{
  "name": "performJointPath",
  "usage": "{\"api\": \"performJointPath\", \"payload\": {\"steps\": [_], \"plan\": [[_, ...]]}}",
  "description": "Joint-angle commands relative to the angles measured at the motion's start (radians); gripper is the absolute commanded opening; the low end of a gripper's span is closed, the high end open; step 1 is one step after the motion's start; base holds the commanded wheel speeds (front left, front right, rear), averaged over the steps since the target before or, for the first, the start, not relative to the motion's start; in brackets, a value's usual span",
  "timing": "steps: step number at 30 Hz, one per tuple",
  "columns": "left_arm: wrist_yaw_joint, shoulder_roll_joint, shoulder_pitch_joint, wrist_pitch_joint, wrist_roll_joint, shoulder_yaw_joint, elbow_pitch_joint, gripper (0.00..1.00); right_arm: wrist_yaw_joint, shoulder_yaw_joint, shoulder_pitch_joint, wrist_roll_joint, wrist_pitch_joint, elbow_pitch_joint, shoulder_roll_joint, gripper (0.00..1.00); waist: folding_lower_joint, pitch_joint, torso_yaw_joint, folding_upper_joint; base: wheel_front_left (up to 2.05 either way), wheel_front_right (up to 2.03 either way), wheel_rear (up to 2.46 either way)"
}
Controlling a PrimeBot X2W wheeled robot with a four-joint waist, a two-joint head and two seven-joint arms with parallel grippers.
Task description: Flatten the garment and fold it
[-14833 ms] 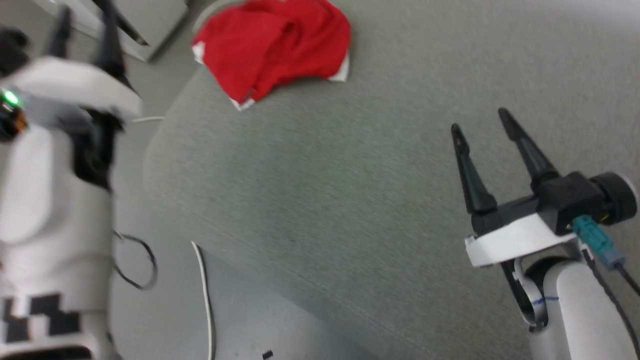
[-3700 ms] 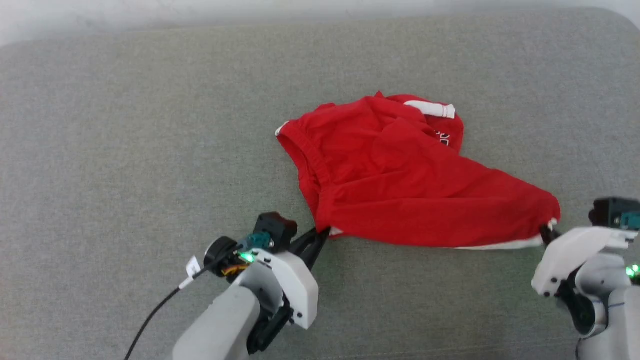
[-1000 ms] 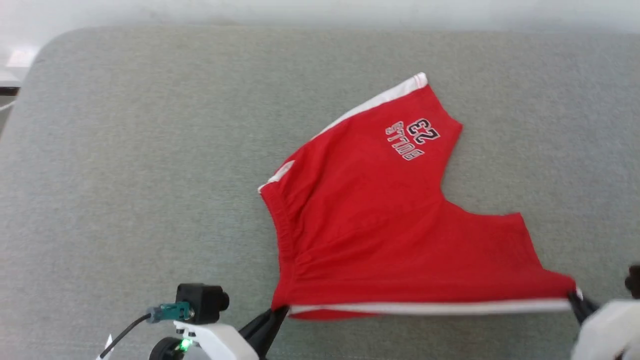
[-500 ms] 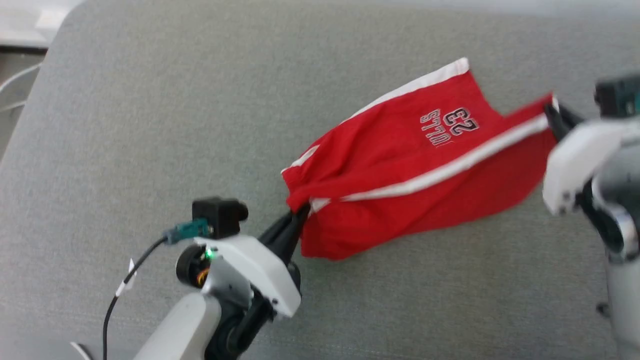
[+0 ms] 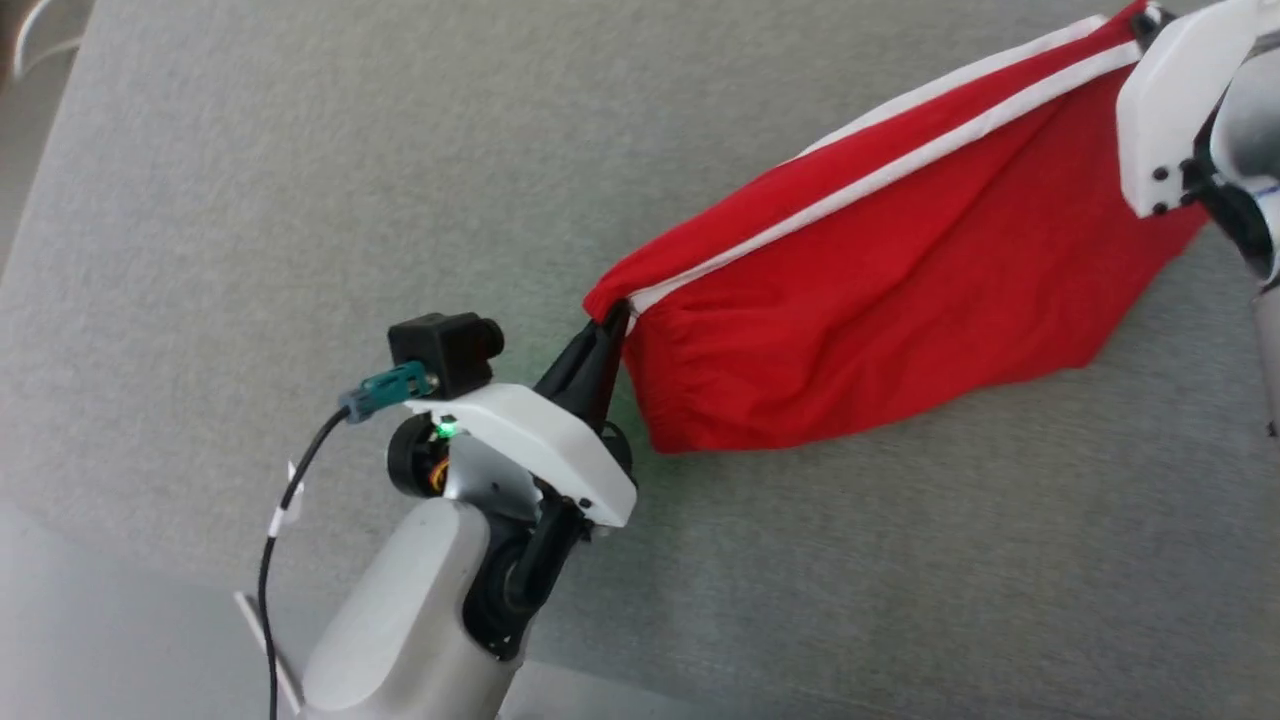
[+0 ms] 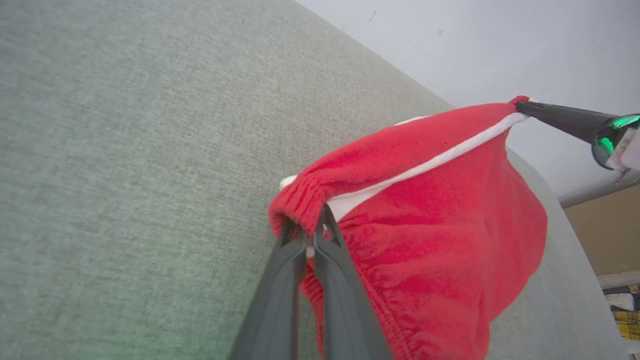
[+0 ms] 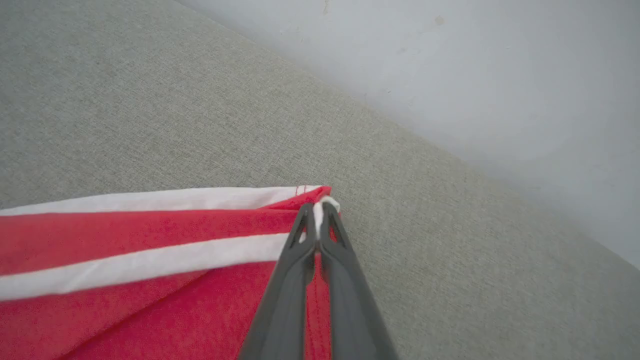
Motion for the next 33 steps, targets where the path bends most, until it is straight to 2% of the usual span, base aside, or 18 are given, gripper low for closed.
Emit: {"api": "performJointPath", "payload": {"steps": [1, 9, 10, 11, 12, 13, 20, 26, 33], "plan": [[-0.011, -0.008, -0.02, -0.013, -0.003, 0.001, 0.014, 0.0, -0.002, 0.017, -0.03, -0.006, -0.007, 0.03, -0.012, 0.0, -0.0003, 0.066, 0.068, -0.0001, 0.0, 0.0, 0.0], [-0.057, -0.038, -0.057, -0.052, -0.01, -0.028, 0.072, 0.0, -0.002, 0.107, -0.135, 0.036, 0.03, 0.196, -0.054, 0.0, -0.0003, 0.092, 0.094, -0.0001, 0.0, 0.0, 0.0], [-0.066, -0.039, -0.06, -0.054, -0.011, -0.034, 0.078, 0.0, -0.002, 0.109, -0.14, 0.044, 0.042, 0.214, -0.054, 0.11, -0.0003, 0.09, 0.093, -0.0001, 0.0, 0.0, 0.0], [-0.073, -0.041, -0.06, -0.055, -0.013, -0.038, 0.083, 0.32, -0.002, 0.113, -0.142, 0.054, 0.052, 0.228, -0.054, 0.41, -0.0003, 0.087, 0.092, -0.0001, 0.0, 0.0, 0.0], [-0.081, -0.041, -0.061, -0.057, -0.014, -0.042, 0.087, 0.69, -0.002, 0.119, -0.142, 0.067, 0.061, 0.24, -0.053, 1.0, -0.0003, 0.082, 0.088, -0.0001, 0.0, 0.0, 0.0], [-0.086, -0.041, -0.06, -0.06, -0.013, -0.046, 0.09, 1.0, -0.002, 0.12, -0.141, 0.079, 0.068, 0.251, -0.053, 1.0, -0.0003, 0.075, 0.084, -0.0001, 0.0, 0.0, 0.0], [-0.104, -0.016, -0.027, -0.09, 0.0, -0.057, 0.085, 1.0, -0.002, 0.132, -0.086, 0.166, -0.001, 0.251, -0.06, 1.0, -0.0003, -0.008, 0.055, -0.0001, 0.0, 0.0, 0.0], [-0.088, 0.021, 0.047, -0.133, 0.013, -0.045, 0.057, 1.0, -0.002, 0.12, 0.033, 0.247, -0.113, 0.184, -0.078, 1.0, -0.0003, -0.106, 0.034, -0.0001, 0.0, 0.0, 0.0], [-0.079, 0.062, 0.126, -0.16, 0.063, -0.081, 0.033, 1.0, -0.002, 0.004, 0.234, 0.294, -0.299, 0.048, -0.068, 1.0, -0.0003, -0.192, 0.019, -0.0001, 0.0, 0.0, 0.0]]}}
